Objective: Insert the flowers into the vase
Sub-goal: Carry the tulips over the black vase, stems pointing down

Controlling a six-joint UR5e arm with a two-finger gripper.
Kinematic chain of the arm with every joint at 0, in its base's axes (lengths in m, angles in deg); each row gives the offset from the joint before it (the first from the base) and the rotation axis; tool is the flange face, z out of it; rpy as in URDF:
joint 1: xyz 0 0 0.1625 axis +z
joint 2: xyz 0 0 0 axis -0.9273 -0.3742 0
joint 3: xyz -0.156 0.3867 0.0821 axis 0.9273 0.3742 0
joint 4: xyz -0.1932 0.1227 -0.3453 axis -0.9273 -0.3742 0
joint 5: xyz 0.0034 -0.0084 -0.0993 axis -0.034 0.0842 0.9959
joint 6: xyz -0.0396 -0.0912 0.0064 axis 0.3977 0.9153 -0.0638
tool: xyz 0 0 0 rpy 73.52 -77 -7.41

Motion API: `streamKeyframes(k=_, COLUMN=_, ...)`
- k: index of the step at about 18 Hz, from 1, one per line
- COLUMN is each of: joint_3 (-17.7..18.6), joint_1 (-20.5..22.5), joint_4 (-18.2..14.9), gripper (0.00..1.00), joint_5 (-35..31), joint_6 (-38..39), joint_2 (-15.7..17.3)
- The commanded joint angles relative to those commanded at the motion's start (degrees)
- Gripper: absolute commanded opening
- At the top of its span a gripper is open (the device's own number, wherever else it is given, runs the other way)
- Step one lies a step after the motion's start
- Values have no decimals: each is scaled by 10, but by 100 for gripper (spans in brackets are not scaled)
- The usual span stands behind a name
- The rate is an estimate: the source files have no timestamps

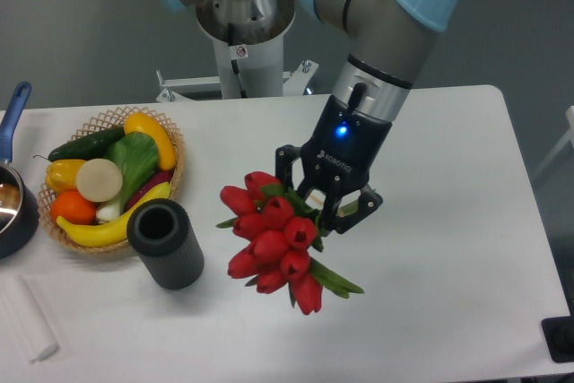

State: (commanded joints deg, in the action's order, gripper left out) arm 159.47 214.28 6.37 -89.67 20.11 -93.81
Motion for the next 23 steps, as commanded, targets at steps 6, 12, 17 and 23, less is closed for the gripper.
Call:
streamKeyframes(k=6, joint_3=4, joint_1=-15, joint_4=25, gripper=34, joint_5=166, joint_6=19, joint_2=-6)
streamKeyframes(k=12, joint_3=21, joint_1=-56, joint_4=25, gripper=34, joint_5=224, joint_6=16, joint_2=-5)
streamKeyframes(k=17, joint_3=55, joint_1=-80, joint_4=25, gripper=34, joint_5=262, joint_6=19, joint_2=4)
streamKeyframes(k=23, joint_3=73, joint_1=-84, joint_4=25, gripper=34, joint_5=309, joint_6=18, joint_2=8)
